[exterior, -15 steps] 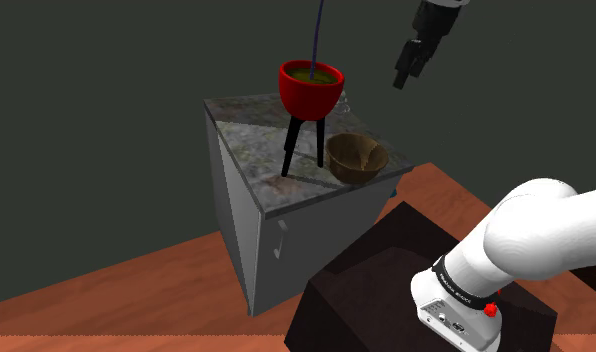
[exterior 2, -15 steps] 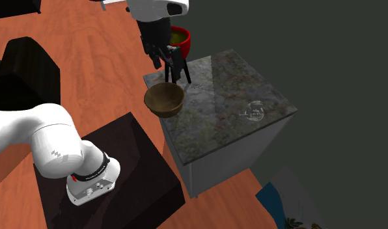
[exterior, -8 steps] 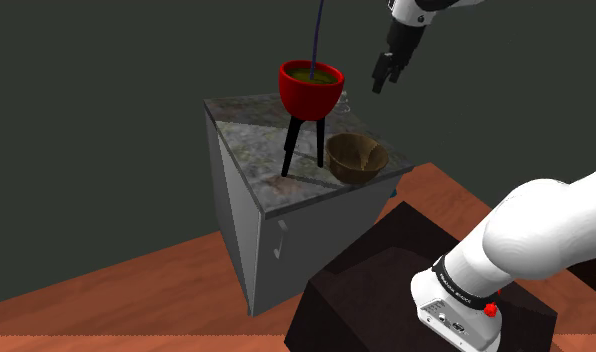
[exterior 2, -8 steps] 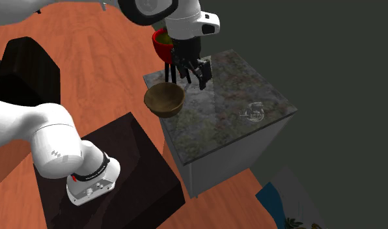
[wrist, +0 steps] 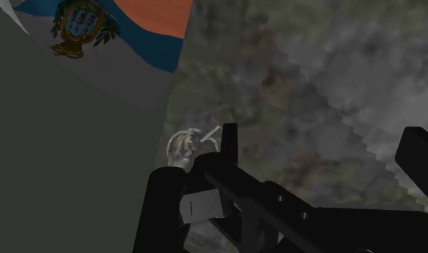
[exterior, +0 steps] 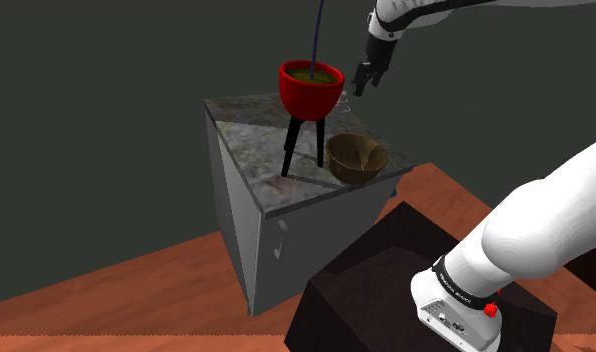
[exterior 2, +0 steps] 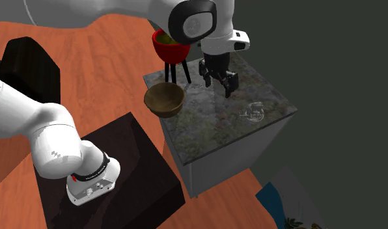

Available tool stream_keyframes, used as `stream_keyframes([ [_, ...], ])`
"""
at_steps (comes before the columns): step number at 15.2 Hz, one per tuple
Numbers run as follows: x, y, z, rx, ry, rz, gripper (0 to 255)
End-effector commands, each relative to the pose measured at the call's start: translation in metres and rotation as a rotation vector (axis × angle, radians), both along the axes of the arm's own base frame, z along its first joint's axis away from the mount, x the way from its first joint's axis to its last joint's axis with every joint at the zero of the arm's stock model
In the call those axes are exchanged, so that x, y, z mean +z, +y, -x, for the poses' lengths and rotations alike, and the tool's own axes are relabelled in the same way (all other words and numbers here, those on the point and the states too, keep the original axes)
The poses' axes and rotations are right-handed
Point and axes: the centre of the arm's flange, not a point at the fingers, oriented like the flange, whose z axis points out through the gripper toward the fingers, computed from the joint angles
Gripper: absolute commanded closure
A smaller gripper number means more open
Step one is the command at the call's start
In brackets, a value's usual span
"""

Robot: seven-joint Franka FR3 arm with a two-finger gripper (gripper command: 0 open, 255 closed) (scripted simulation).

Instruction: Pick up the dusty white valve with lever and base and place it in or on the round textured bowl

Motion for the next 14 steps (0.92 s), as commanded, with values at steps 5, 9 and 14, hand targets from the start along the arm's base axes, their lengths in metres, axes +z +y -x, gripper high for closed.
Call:
stream_keyframes([
  [5, -0.039, -0.034, -0.061, -0.008, -0.005, 0.015, 0],
  [9, -0.064, -0.057, -0.101, -0.014, -0.009, 0.024, 0],
  [14, -0.091, -0.07, -0.119, -0.016, -0.01, 0.028, 0],
])
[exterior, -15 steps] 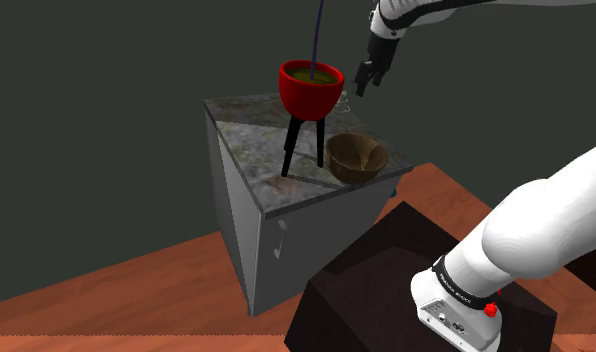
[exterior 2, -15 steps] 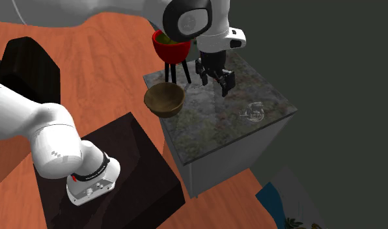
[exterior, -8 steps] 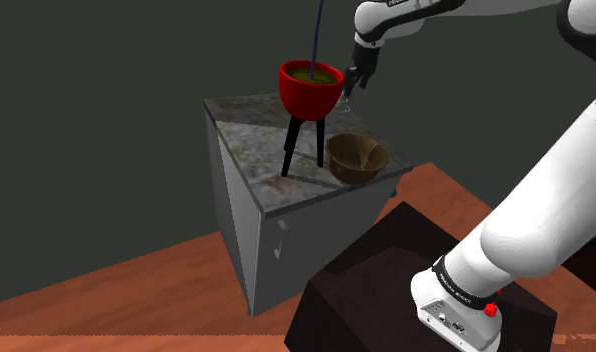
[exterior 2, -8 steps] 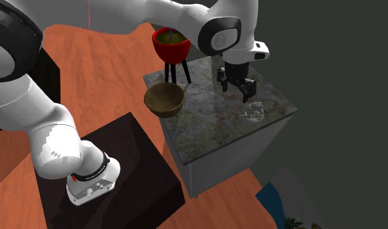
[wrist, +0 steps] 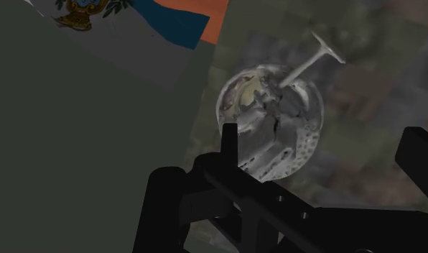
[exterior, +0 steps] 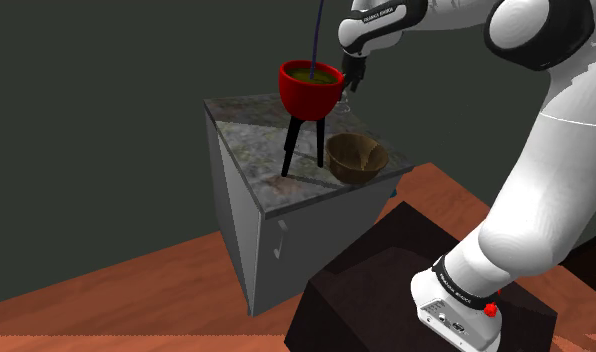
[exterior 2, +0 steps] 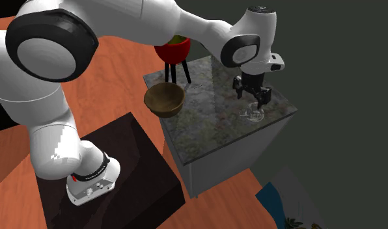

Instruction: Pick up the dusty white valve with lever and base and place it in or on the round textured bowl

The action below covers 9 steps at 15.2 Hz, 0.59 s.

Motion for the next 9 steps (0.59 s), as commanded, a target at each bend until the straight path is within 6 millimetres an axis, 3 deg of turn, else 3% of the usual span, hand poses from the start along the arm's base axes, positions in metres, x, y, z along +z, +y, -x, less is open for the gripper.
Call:
stream_keyframes([
  [1, -0.011, -0.002, -0.001, 0.0, -0.001, 0.0, 0],
  [5, -0.03, -0.005, -0.002, 0.0, -0.001, 0.0, 0],
  [9, -0.03, -0.005, -0.003, 0.0, -0.001, 0.0, 0],
])
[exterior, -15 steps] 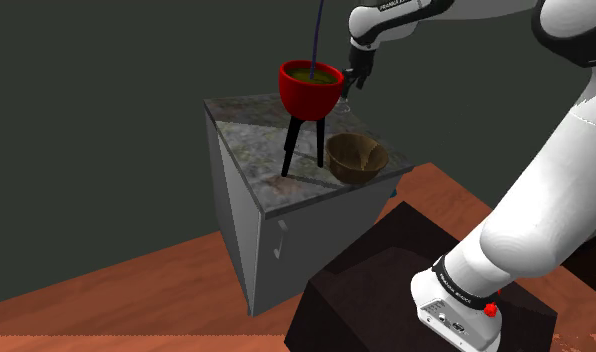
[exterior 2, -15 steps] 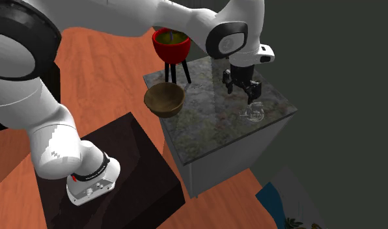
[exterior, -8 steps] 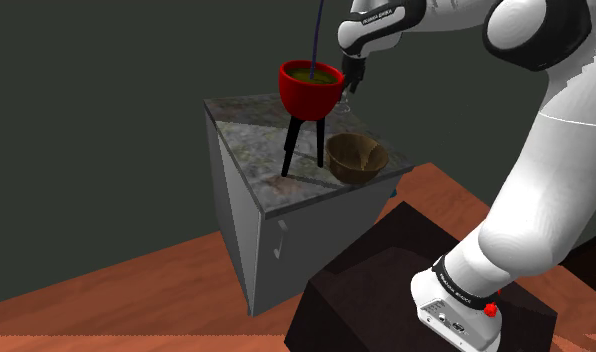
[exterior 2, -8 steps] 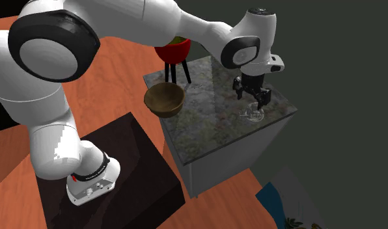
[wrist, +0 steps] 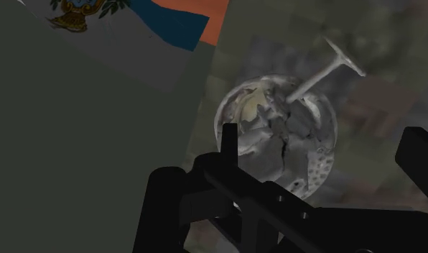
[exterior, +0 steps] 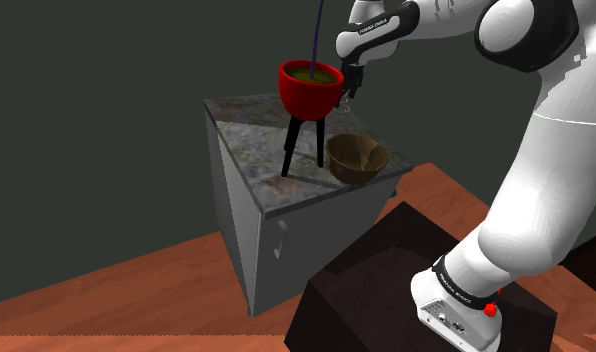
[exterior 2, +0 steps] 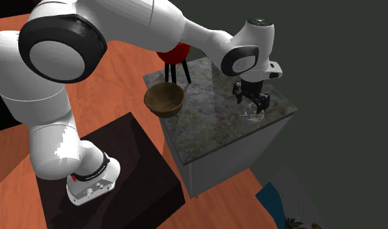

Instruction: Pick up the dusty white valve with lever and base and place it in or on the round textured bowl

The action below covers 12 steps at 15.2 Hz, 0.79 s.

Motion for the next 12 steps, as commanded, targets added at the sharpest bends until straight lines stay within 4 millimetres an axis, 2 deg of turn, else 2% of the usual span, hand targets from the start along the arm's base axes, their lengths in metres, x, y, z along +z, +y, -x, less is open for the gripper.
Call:
stream_keyframes([
  [1, -0.0002, 0.0, 0.0, 0.0, 0.0, 0.0, 0],
  [3, -0.0002, 0.0, 0.0, 0.0, 0.0, 0.0, 0],
  [4, -0.0002, 0.0, 0.0, 0.0, 0.0, 0.0, 255],
  [12, -0.0021, -0.0013, -0.0035, -0.001, 0.0, 0.001, 255],
])
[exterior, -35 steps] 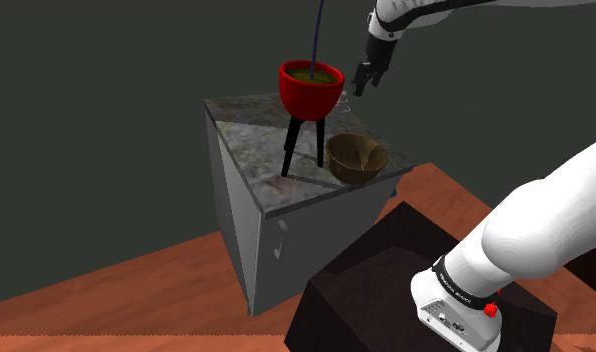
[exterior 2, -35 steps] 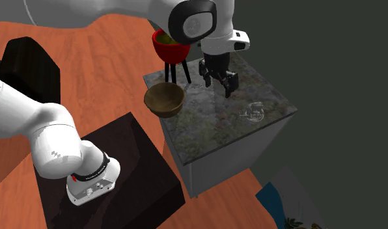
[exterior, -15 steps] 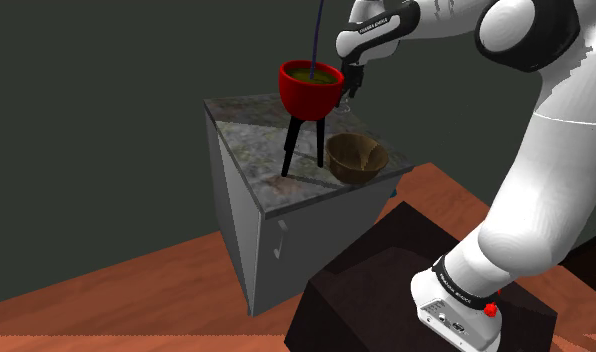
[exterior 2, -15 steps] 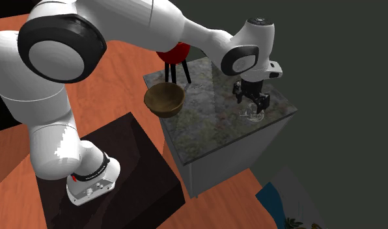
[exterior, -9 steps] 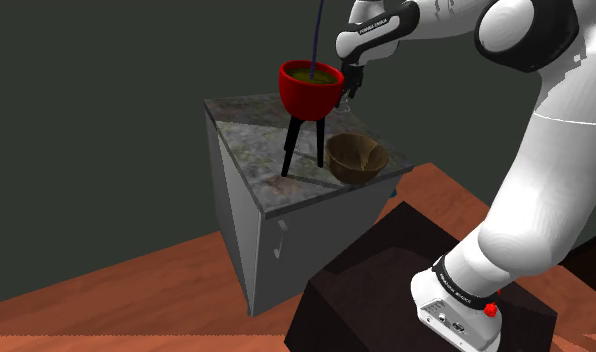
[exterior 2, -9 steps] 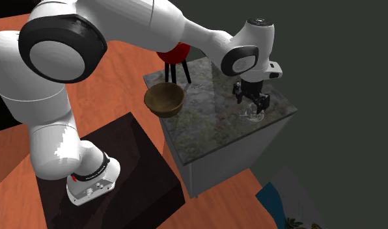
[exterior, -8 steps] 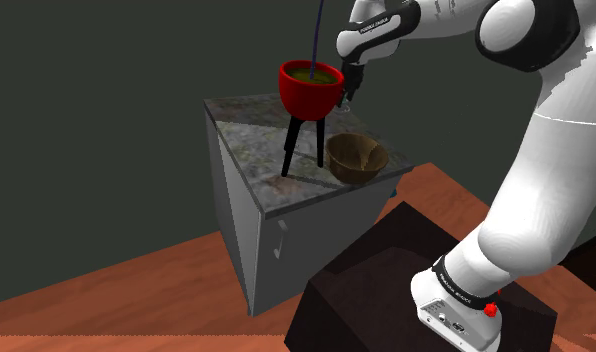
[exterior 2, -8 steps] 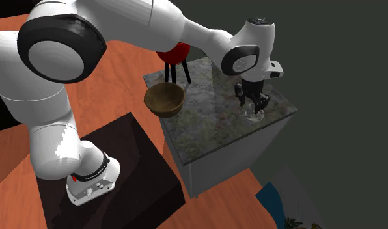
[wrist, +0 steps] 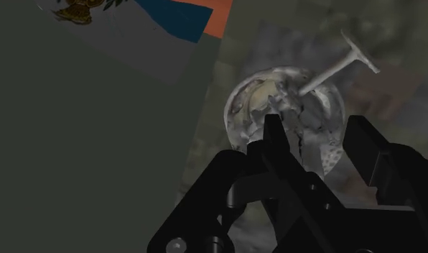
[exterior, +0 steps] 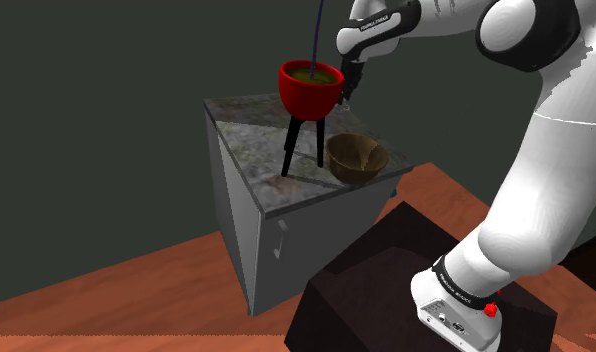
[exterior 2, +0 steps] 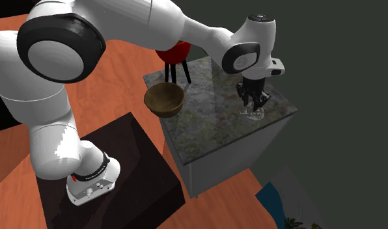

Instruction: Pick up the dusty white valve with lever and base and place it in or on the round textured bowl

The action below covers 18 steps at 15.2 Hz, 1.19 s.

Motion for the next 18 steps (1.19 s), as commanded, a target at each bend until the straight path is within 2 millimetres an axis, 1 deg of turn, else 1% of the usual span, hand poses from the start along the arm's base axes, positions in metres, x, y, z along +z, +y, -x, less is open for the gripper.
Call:
stream_keyframes([
  [1, -0.011, 0.001, 0.003, 0.001, 0.022, -0.007, 255],
  [6, 0.015, 0.001, 0.003, 0.001, 0.022, -0.007, 255],
  [7, 0.011, 0.002, 0.003, 0.002, 0.02, -0.007, 255],
  [8, 0.011, 0.002, 0.003, 0.002, 0.02, -0.007, 0],
  [10, 0.014, 0.024, -0.035, -0.162, 0.085, 0.05, 0],
  [11, 0.014, 0.032, -0.055, -0.244, 0.118, 0.079, 0],
  [12, 0.013, 0.038, -0.07, -0.303, 0.142, 0.099, 0],
  [18, -0.017, 0.029, -0.066, -0.303, 0.142, 0.099, 0],
])
